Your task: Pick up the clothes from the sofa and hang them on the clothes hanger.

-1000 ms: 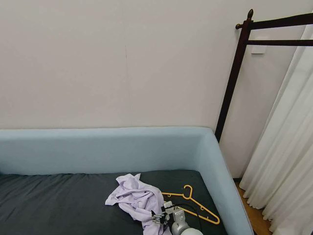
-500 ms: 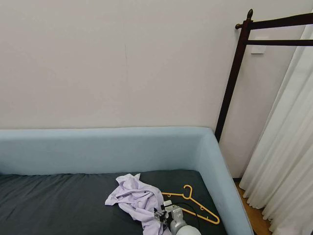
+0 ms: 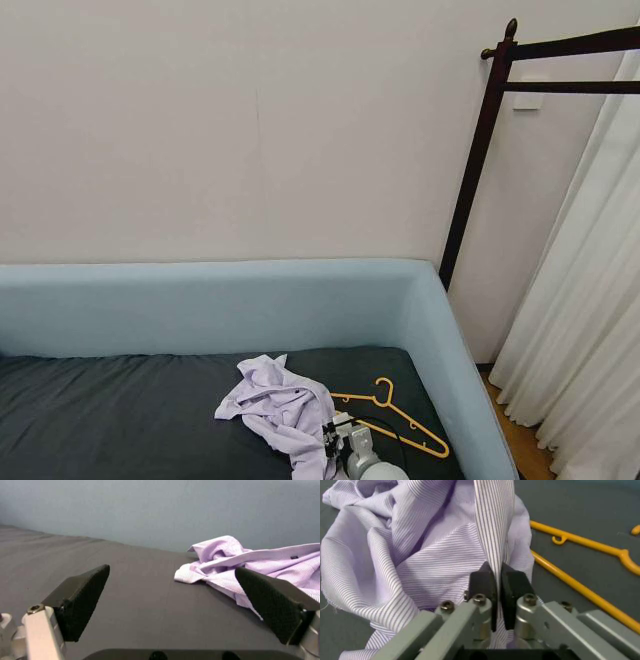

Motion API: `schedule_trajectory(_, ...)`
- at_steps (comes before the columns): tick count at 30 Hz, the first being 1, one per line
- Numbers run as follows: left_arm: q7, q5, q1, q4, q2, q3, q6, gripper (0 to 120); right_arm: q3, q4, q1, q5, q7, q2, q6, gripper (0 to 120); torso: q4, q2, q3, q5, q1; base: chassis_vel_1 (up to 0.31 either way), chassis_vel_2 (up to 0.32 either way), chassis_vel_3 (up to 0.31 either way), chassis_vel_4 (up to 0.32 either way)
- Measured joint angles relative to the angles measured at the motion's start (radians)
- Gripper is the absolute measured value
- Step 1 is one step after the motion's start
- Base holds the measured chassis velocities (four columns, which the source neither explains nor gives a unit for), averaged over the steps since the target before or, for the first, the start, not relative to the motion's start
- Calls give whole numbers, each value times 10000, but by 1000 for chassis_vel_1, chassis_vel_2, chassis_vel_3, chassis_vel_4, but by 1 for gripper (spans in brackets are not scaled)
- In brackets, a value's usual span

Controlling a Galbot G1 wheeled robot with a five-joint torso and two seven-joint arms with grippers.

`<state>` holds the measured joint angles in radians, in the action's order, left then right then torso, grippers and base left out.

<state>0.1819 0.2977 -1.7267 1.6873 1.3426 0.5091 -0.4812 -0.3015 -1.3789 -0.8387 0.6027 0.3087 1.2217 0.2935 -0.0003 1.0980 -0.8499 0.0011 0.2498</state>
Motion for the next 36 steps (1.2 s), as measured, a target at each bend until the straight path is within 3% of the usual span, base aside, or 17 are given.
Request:
schedule_trajectory(5, -13, 6, 23, 1, -146, -1, 17, 99, 78, -608, -1, -231, -38, -395, -70, 0, 1, 0, 0, 0, 0, 0, 0, 0, 0)
schedule_trajectory(11, -77, 77, 199, 266, -779, -105, 238, 99, 131, -1714, 35, -372, -211, -1236, -93, 0, 0, 0, 0, -2, 0, 0, 0, 0, 0)
schedule_trajectory(14, -158, 289, 376, 524, -1294, -189, 495, 99, 127, -2154, -28, -577, -383, -1637, -156, 0, 0, 0, 0, 0, 0, 0, 0, 0, 0)
schedule_trajectory(17, -374, 635, 1038, 638, -2475, -463, 931, 99, 210, -2660, -199, -814, -661, -2161, -332, 0, 0, 0, 0, 0, 0, 0, 0, 0, 0)
schedule_trajectory(18, -374, 635, 1038, 638, -2475, -463, 931, 99, 210, -2660, -199, -814, -661, -2161, -332, 0, 0, 0, 0, 0, 0, 0, 0, 0, 0)
schedule_trajectory(20, -637, 676, 1933, 203, -3501, -1039, 1121, 99, 343, -2888, -283, -839, -745, -2369, -411, 0, -1, 1, 0, -2, 0, 0, 0, 0, 0)
schedule_trajectory(21, -637, 676, 1933, 203, -3501, -1039, 1121, 99, 343, -2888, -283, -839, -745, -2369, -411, 0, -1, 1, 0, -2, 0, 0, 0, 0, 0)
schedule_trajectory(24, -930, 408, 3456, -895, -4458, -2405, 1258, 99, 495, -3109, -334, -777, -760, -2534, -438, 0, -1, 0, -1, 0, 1, 0, 0, 0, 0)
schedule_trajectory(25, -930, 408, 3456, -895, -4458, -2405, 1258, 99, 495, -3109, -334, -777, -760, -2534, -438, 0, -1, 0, -1, 0, 1, 0, 0, 0, 0)
schedule_trajectory(29, -955, -900, 5262, -2912, -4635, -4461, 939, 99, 586, -3298, -303, -574, -742, -2587, -428, 0, 1, -1, -2, -6, 1, 0, 0, 0, 0)
schedule_trajectory(30, -955, -900, 5262, -2912, -4635, -4461, 939, 99, 586, -3298, -303, -574, -742, -2587, -428, 0, 1, -1, -2, -6, 1, 0, 0, 0, 0)
schedule_trajectory(33, -837, -1350, 6346, -4094, -4378, -5344, 731, 99, 666, -3436, -329, -500, -722, -2645, -406, 0, 2, -1, -1, 1, 1, 0, 0, 0, 0)
schedule_trajectory(35, -817, -1419, 6469, -4241, -4316, -5413, 687, 99, 674, -3449, -334, -496, -722, -2657, -404, 0, 2, -1, -1, -1, 1, 0, 0, 0, 0)
schedule_trajectory(36, -641, -1685, 6953, -4826, -3984, -5563, 485, 99, 702, -3513, -346, -466, -725, -2717, -398, 0, -1, -1, -1, -3, 1, 0, 0, 0, 0)
